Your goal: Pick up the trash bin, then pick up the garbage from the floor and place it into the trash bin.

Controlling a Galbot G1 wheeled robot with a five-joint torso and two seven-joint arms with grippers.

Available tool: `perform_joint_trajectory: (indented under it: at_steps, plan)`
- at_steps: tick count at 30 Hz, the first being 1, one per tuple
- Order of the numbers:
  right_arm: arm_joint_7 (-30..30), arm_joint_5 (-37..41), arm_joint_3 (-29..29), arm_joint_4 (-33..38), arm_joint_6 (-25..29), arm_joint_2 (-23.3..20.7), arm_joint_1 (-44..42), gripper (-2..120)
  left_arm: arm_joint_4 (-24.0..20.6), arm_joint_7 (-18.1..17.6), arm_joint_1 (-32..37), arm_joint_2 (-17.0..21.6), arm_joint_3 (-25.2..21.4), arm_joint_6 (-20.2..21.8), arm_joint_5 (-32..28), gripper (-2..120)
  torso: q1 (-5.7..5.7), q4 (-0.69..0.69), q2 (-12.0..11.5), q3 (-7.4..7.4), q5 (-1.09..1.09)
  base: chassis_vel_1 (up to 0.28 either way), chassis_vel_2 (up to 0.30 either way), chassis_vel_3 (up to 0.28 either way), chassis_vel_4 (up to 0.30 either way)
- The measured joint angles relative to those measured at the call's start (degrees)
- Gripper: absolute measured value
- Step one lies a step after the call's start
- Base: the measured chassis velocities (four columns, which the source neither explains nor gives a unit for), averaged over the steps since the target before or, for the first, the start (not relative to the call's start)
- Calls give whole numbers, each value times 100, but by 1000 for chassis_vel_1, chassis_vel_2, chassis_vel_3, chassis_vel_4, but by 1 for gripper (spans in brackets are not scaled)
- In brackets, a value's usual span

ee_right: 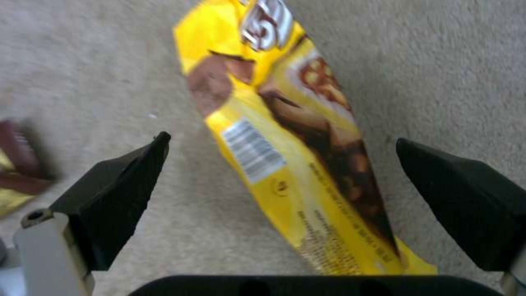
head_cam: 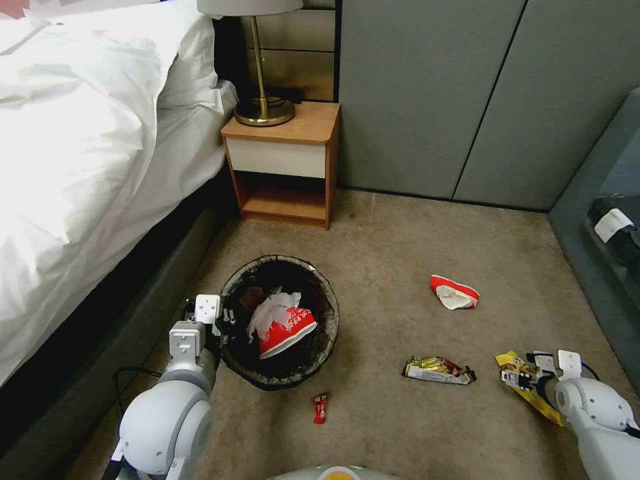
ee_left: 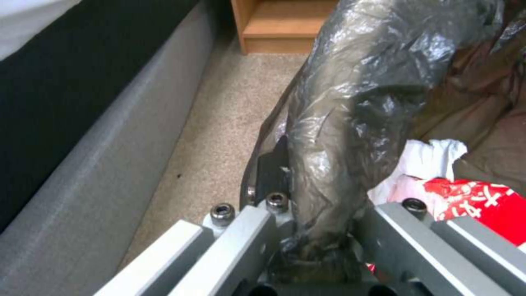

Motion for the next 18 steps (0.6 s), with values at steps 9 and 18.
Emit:
perform_joint_trajectory:
  at_steps: [9, 18]
  plan:
    - [-35, -112, 38, -339, 130, 104, 95, 80, 41, 8, -27, 4, -18, -8, -19, 0, 0, 0, 0, 0, 0, 0, 0, 0, 0]
    - [-111, -156, 95, -278, 191, 200, -3, 50, 74, 10, -48, -1, -21, -9, -23, 0, 0, 2, 0, 0, -3, 0, 0, 0, 0]
